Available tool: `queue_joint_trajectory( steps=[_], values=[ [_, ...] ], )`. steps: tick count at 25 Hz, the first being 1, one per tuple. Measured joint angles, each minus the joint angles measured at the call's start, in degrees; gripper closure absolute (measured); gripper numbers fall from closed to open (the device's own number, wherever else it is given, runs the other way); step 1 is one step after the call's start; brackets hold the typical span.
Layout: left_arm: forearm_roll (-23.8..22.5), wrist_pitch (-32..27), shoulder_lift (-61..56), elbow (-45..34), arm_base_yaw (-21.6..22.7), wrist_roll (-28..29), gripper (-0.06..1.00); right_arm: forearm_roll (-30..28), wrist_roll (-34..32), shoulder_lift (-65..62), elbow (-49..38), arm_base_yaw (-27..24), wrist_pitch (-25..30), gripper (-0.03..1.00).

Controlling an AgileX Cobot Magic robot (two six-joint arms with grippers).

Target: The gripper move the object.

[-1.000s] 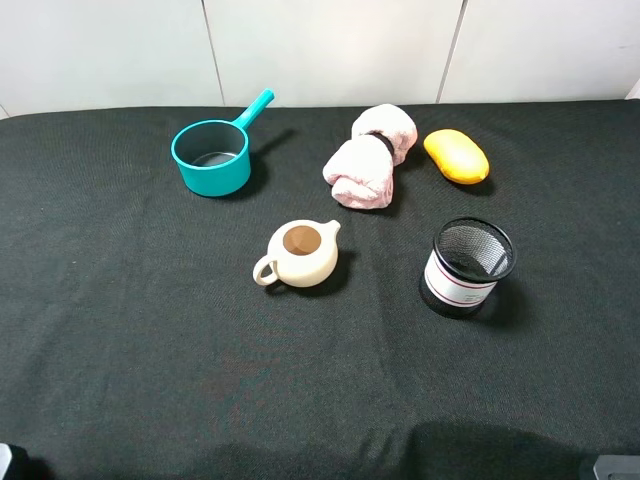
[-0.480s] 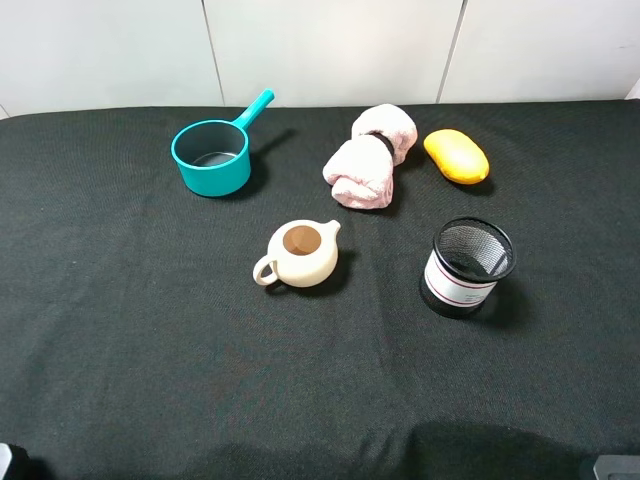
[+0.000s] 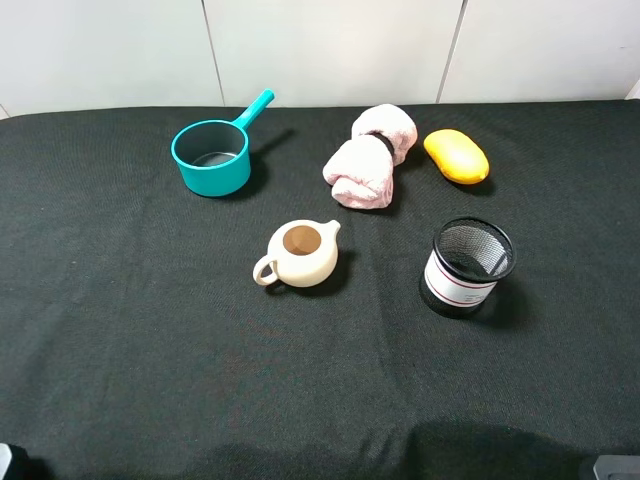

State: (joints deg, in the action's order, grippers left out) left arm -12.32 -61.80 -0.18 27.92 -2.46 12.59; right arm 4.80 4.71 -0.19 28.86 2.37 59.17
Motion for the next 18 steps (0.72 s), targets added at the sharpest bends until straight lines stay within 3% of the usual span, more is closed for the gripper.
queue_joint_trajectory(
  steps=[18],
  values=[
    [0.0, 0.0, 0.0, 0.0, -0.11, 0.0, 0.03, 0.05, 0.0, 0.0, 0.0, 0.0, 0.0, 0.27]
  ],
)
